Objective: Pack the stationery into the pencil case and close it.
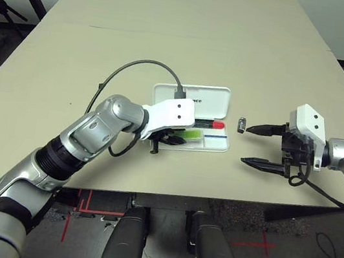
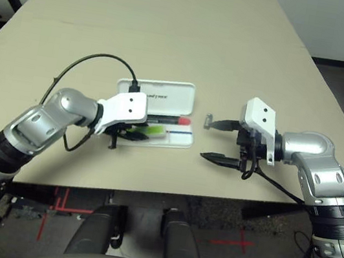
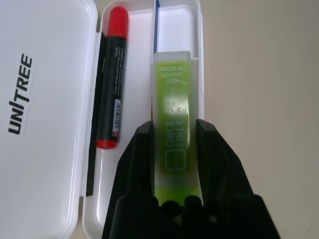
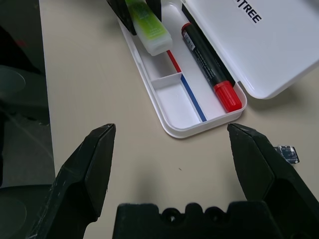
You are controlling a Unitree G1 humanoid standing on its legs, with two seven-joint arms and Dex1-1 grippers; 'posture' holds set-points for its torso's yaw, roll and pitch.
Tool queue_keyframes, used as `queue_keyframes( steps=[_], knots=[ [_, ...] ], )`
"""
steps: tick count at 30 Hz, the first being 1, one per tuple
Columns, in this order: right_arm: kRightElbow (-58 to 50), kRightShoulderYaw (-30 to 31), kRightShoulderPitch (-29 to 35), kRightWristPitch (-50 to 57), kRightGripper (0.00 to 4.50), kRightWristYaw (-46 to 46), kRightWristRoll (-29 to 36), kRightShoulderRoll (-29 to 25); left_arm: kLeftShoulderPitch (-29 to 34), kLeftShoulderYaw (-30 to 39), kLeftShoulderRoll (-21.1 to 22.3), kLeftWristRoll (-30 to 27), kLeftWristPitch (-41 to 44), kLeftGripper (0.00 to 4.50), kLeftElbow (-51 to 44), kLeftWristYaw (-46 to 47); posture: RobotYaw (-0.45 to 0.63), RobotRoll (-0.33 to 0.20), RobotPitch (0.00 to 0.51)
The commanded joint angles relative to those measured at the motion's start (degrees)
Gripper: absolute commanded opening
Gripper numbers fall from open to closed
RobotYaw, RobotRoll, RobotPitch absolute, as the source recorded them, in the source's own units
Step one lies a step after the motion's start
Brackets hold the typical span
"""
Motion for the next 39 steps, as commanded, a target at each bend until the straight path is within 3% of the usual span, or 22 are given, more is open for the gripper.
queue_keyframes(
  steps=[1,3,12,16,28,33,39],
  knots=[
    [0.35,0.52,0.61,-0.7,4.5,-0.21,-0.78,0.21,0.46,-0.5,-0.68,0.42,1.27,1.09,0.07,0.46,-0.06,0.0,0.164],
    [0.4,0.56,0.64,-0.75,4.5,-0.27,-0.82,0.29,0.46,-0.39,-0.81,0.38,1.54,1.09,-0.03,0.59,-0.06,0.0,0.165],
    [0.86,0.84,0.43,-1.07,4.5,-0.28,-1.21,0.88,0.05,1.42,-1.24,-0.38,2.59,4.47,-0.25,1.06,-0.05,0.0,0.165],
    [1.21,0.9,0.17,-1.26,4.5,-0.41,-1.49,1.34,0.96,4.8,0.09,-1.95,1.7,4.47,-1.39,0.33,-0.05,0.0,0.165],
    [2.15,-1.3,0.32,-0.43,4.5,-5.4,-1.37,3.16,15.01,23.52,16.13,-9.27,-5.7,4.47,-9.29,-5.54,-0.02,0.0,0.165],
    [1.53,-2.56,0.42,2.02,4.5,-10.03,-0.92,4.49,18.39,27.67,18.23,-11.38,-8.56,4.47,-10.24,-6.3,0.0,0.0,0.159],
    [-1.27,-3.94,-0.33,8.98,4.5,-16.91,-0.23,5.91,18.97,27.57,18.78,-12.08,-9.26,4.47,-10.81,-6.23,-0.01,0.0,0.157]
  ],
)
